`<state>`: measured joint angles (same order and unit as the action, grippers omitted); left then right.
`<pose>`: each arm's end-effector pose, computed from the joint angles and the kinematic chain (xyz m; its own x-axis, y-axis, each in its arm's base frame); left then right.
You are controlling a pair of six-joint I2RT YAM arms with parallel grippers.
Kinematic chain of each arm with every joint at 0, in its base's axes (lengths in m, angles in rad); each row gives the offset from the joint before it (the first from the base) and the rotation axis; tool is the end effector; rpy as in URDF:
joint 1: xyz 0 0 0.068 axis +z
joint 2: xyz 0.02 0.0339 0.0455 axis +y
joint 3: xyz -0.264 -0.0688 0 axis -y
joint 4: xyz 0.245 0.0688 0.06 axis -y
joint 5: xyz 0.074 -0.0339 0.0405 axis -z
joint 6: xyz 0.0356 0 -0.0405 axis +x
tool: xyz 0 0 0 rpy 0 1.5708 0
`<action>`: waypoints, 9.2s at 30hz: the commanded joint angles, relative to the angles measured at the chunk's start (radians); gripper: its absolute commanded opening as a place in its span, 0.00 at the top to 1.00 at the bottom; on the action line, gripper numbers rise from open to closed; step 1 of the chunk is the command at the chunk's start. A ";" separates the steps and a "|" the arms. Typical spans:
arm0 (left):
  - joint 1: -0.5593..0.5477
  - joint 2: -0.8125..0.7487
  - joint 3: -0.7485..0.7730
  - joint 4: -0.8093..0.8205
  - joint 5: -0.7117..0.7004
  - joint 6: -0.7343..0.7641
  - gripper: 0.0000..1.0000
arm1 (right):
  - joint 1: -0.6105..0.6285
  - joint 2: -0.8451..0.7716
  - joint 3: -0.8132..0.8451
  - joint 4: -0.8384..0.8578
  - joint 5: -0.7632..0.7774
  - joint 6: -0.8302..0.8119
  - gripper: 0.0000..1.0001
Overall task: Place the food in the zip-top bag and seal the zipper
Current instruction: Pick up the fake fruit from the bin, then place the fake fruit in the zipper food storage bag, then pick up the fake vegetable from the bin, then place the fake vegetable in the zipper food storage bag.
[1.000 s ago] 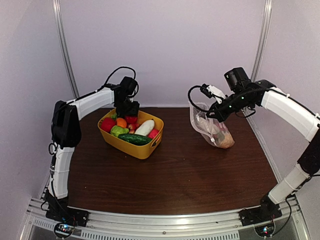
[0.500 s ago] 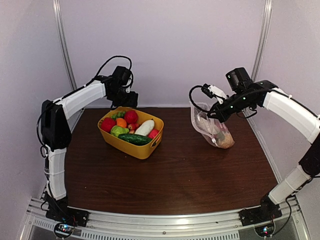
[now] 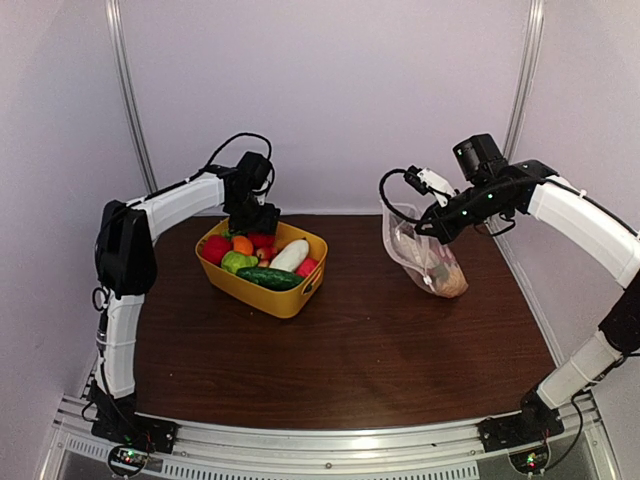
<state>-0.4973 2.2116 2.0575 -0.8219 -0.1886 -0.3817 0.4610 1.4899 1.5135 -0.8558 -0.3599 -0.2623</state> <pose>0.4340 -0.2280 0.2566 -0.8157 0.0264 -0.5779 0.0780 0.9949 -0.0646 0.2760 0.1511 0.3630 -0.4766 -0.5077 -0.7177 -0.7789 0.6224 0.0769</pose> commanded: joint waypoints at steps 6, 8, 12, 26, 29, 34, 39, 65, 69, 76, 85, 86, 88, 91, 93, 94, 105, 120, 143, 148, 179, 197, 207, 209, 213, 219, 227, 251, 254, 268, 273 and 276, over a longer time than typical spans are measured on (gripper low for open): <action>0.010 0.084 0.078 -0.028 -0.035 0.028 0.30 | 0.008 -0.020 -0.015 0.008 0.009 0.002 1.00; 0.011 0.085 0.081 -0.029 -0.044 0.034 0.35 | 0.008 -0.017 -0.016 0.008 0.008 0.001 1.00; 0.011 0.061 0.082 -0.036 -0.045 0.038 0.46 | 0.008 -0.015 -0.021 0.012 0.008 0.000 1.00; -0.122 -0.257 -0.022 0.030 0.199 0.065 0.51 | 0.008 -0.002 -0.017 0.014 0.009 0.005 1.00; -0.178 -0.346 -0.128 0.203 0.415 0.046 0.51 | 0.008 0.010 0.011 0.003 -0.005 0.016 1.00; -0.245 -0.362 -0.219 0.408 0.641 -0.075 0.51 | 0.008 0.035 0.068 -0.006 -0.010 0.044 1.00; -0.317 -0.330 -0.244 0.548 0.726 -0.170 0.52 | 0.008 0.069 0.116 -0.017 -0.005 0.073 1.00; -0.393 -0.068 -0.028 0.525 0.528 -0.364 0.63 | 0.065 0.012 0.161 -0.096 -0.180 0.022 1.00; -0.375 -0.089 -0.024 0.520 0.521 -0.366 0.65 | 0.069 0.009 0.151 -0.098 -0.175 0.016 1.00; -0.374 -0.043 0.059 0.507 0.582 -0.375 0.45 | 0.075 0.012 0.156 -0.090 -0.204 0.023 1.00; -0.385 -0.085 0.083 0.445 0.569 -0.321 0.02 | 0.072 0.004 0.162 -0.073 -0.125 0.023 1.00; -0.385 -0.103 0.078 0.443 0.565 -0.312 0.02 | 0.068 0.005 0.162 -0.071 -0.116 0.025 1.00; -0.385 -0.138 0.073 0.431 0.566 -0.288 0.02 | 0.059 0.011 0.166 -0.069 -0.099 0.027 1.00; -0.385 -0.210 0.052 0.411 0.567 -0.231 0.02 | 0.034 0.015 0.169 -0.062 -0.079 0.032 1.00; -0.384 -0.289 0.005 0.391 0.515 -0.195 0.02 | 0.007 0.017 0.169 -0.055 -0.072 0.041 1.00; -0.384 -0.326 -0.030 0.374 0.469 -0.178 0.02 | -0.008 0.019 0.168 -0.053 -0.069 0.043 1.00; -0.328 -0.530 -0.403 0.072 -0.012 0.005 0.04 | -0.186 0.005 0.159 -0.018 -0.089 0.083 1.00; -0.143 -0.391 -0.362 0.025 0.187 0.119 0.13 | -0.173 0.001 0.119 0.003 -0.104 0.077 1.00; -0.134 0.052 0.084 -0.091 0.146 0.184 0.20 | -0.083 -0.004 0.044 0.020 -0.113 0.075 1.00; -0.133 0.091 0.111 -0.099 0.153 0.180 0.24 | -0.076 -0.001 0.043 0.019 -0.110 0.074 1.00; -0.138 -0.285 -0.093 0.308 0.288 0.101 0.65 | -0.064 0.000 0.045 0.014 -0.080 0.077 1.00; -0.435 -0.526 -0.703 1.626 0.342 -0.200 0.76 | -0.027 0.055 0.154 -0.048 -0.078 0.121 1.00; -0.460 -0.412 -0.721 1.936 0.100 -0.210 0.82 | -0.026 0.029 0.140 -0.043 -0.107 0.143 1.00; -0.460 -0.381 -0.702 1.961 0.066 -0.211 0.83 | -0.025 0.023 0.138 -0.037 -0.124 0.145 1.00; -0.474 -0.323 -0.658 1.969 -0.064 -0.228 0.92 | -0.025 0.003 0.135 -0.017 -0.138 0.159 1.00; -0.482 -0.221 -0.568 1.972 -0.175 -0.289 0.93 | -0.025 0.001 0.138 -0.012 -0.199 0.176 1.00; -0.503 -0.107 -0.426 1.863 -0.264 -0.434 1.00 | -0.024 -0.005 0.138 0.008 -0.226 0.189 1.00; -0.589 -0.099 -0.400 1.621 -0.340 -0.265 0.40 | -0.033 -0.059 0.150 0.067 -0.202 0.199 1.00; -0.589 -0.130 -0.388 1.646 -0.260 -0.178 0.25 | -0.042 -0.059 0.142 0.071 -0.193 0.199 1.00; -0.578 -0.472 -0.571 1.394 -0.262 0.059 0.09 | -0.077 -0.077 0.162 0.064 -0.158 0.163 1.00; -0.515 -0.604 -0.603 0.933 -0.336 0.014 0.08 | -0.082 -0.017 0.231 -0.009 -0.017 0.087 1.00; -0.427 -0.672 -0.624 0.651 -0.265 -0.098 0.09 | -0.102 -0.047 0.263 -0.029 0.052 0.037 1.00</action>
<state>-1.0279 1.6005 1.4773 0.2909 -0.4709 -0.3786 0.3828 1.4712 1.7119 -0.8616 -0.4389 -0.1406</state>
